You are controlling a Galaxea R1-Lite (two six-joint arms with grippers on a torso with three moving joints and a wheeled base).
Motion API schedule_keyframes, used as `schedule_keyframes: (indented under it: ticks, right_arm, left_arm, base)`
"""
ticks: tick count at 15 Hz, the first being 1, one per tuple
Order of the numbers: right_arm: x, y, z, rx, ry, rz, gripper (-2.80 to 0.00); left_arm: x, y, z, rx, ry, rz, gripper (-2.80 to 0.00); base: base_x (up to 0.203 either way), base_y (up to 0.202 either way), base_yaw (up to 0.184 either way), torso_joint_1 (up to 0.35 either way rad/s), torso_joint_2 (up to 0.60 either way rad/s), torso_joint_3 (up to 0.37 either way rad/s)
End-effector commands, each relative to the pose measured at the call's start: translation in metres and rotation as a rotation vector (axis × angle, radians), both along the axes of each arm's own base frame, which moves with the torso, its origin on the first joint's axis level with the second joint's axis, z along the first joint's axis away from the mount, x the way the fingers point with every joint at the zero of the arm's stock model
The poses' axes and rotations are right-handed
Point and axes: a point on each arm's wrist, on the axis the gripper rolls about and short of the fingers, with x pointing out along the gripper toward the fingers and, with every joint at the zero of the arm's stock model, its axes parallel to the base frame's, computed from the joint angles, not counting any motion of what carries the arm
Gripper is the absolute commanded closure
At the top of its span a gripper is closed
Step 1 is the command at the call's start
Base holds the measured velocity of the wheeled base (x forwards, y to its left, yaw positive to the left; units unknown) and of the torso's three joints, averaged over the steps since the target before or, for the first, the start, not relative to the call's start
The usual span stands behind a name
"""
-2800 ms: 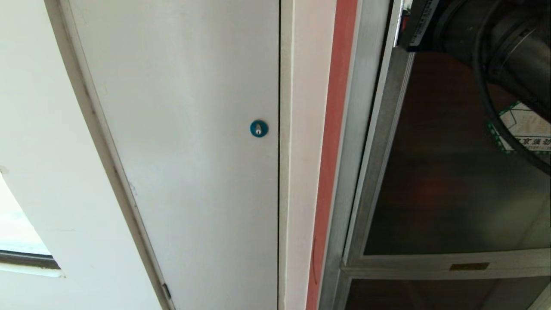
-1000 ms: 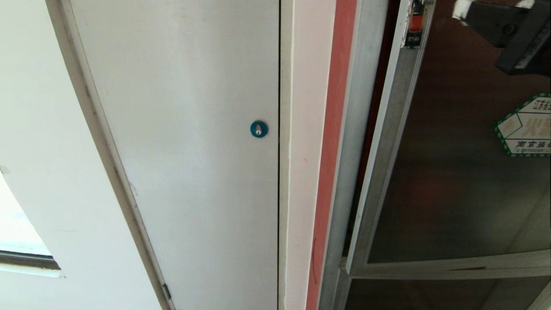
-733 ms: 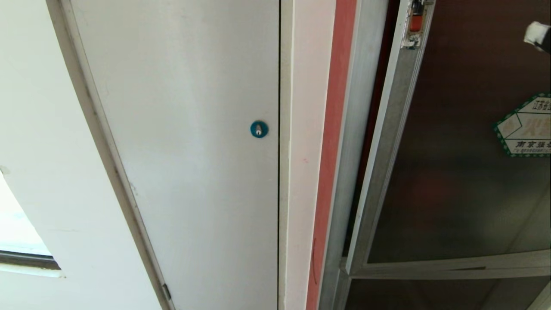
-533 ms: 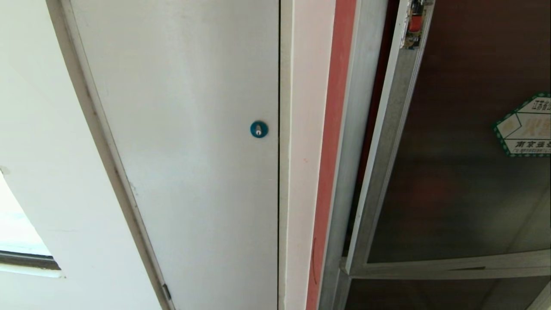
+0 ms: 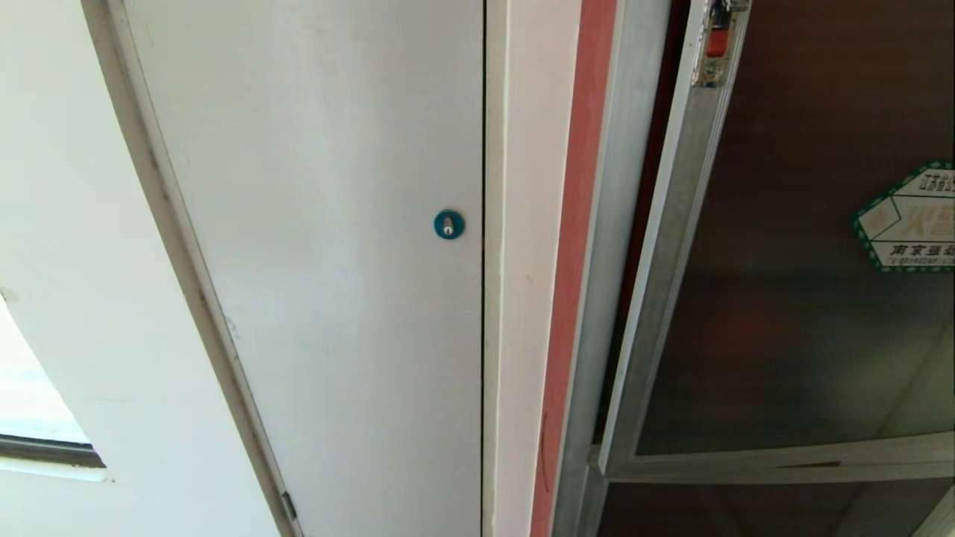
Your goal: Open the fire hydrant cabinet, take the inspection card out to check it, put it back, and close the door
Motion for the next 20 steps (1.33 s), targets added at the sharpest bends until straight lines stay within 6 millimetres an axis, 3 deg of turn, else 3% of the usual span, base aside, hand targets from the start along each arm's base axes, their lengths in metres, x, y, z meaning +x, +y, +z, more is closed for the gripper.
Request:
schedule_keyframes:
  ticks: [1,7,9,12,16,20]
  right_arm:
    - [-0.039,-0.001,-0.038,0.002,-0.023,-0.046,0.0]
    - [-0.05,0.002,-0.089,-0.012,0.002,0.012,0.0]
    - [-0.05,0.005,-0.115,-0.04,0.011,0.102,0.0]
    - [-0.035,0.008,-0.162,-0.034,0.087,0.26,0.0]
    - [-0.022,0.012,-0.187,0.144,0.106,0.434,0.0]
    - [-0.006,0.012,-0.215,0.074,0.12,0.45,0.0]
  left_arm:
    - [0.002,0.0,-0.008,0.001,0.029,0.0,0.0]
    - [0.002,0.0,-0.008,0.001,0.029,0.0,0.0]
    - [0.002,0.0,-0.008,0.001,0.029,0.0,0.0]
    - [0.002,0.0,-0.008,0.001,0.029,0.0,0.0]
    - [0.002,0.0,-0.008,0.001,0.029,0.0,0.0]
    - [0.002,0.0,-0.008,0.001,0.029,0.0,0.0]
  base:
    - [0.0,0.0,0.0,0.0,0.0,0.0]
    - [0.0,0.0,0.0,0.0,0.0,0.0]
    - [0.0,0.0,0.0,0.0,0.0,0.0]
    - [0.0,0.0,0.0,0.0,0.0,0.0]
    - [0.0,0.0,0.0,0.0,0.0,0.0]
    - [0.0,0.0,0.0,0.0,0.0,0.0]
